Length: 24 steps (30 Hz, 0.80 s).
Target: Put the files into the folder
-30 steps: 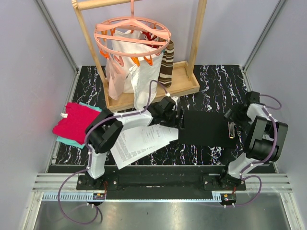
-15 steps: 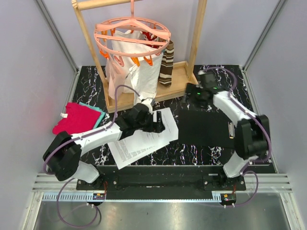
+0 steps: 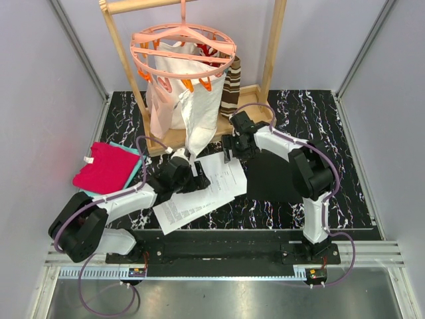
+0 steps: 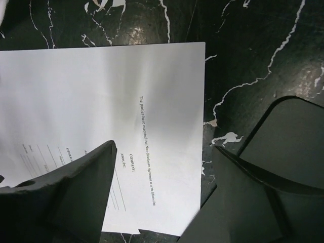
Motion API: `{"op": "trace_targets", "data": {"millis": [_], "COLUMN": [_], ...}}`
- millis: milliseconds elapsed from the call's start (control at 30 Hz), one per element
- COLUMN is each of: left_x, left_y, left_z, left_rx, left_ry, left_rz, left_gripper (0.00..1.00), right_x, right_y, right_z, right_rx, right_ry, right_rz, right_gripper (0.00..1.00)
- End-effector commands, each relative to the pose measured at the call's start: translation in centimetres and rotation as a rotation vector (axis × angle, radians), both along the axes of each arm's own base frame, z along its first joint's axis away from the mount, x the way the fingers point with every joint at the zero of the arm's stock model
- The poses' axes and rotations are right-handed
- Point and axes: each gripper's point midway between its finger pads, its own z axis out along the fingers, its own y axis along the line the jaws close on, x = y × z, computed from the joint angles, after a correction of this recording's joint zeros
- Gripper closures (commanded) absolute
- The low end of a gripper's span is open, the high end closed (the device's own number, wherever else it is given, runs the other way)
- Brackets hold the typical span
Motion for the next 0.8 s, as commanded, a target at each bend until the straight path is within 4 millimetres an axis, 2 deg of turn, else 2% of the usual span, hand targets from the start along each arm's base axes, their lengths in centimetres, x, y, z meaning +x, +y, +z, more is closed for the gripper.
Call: {"op": "trace_targets", "data": {"millis": [0,67,333,500,767], "left_x": [0.9,0.8,0.4,0.2,-0.1], "left_y": [0.9,1.3,0.9,0.8,0.9], "left_z": [0.3,-0.2,-0.7,-1.1,-1.2], "left_rx": [-0.044,-0.034,-0.073,-0.074,-0.081], "left_ry": [-0.026,-0.016,0.007,0.02,0.02], "left_rz": [0.111,0.115,0.105,0.103,0.104], "left_gripper": [0.14,0.14,0.14,0.14,0.14], "right_x": [0.4,-0.2,-2.5,-3.5,-4.5], "right_y": [0.6,0.7,1.4,3.2,5.6], "right_z": [0.0,-0.8,-2.5,-2.0,0.1], "right_rx": [-0.043,-0.043,-0.006,0.111,0.275], "right_ry": [-0.027,-0.003,0.071,0.088,0.127], "right_rz": [0.056,0.074,0.084,0.08,0.081], "right_gripper": [0.12,0.08,0.07,0.07,0.06]}}
